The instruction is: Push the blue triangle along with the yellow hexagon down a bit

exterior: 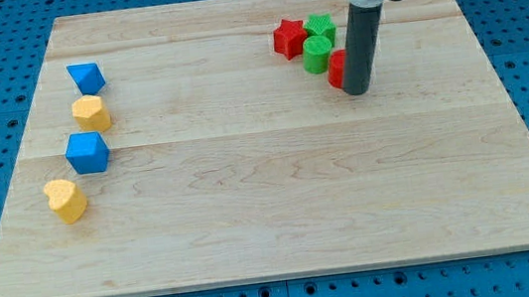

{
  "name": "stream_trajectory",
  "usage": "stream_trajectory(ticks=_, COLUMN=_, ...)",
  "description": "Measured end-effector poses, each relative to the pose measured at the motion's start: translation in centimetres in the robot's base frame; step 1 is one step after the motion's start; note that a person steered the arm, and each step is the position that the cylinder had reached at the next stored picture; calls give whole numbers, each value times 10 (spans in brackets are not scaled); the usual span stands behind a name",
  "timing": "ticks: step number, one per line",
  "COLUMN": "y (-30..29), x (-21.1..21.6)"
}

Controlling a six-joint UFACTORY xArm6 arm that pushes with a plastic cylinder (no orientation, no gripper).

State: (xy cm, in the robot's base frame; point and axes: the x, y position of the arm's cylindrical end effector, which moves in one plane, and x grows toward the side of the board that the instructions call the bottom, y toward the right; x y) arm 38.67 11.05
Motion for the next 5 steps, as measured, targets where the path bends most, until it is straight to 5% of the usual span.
stream_trajectory(ticks=4, y=-3, x=-30)
stream_trajectory(ticks=5, y=-26, x=20)
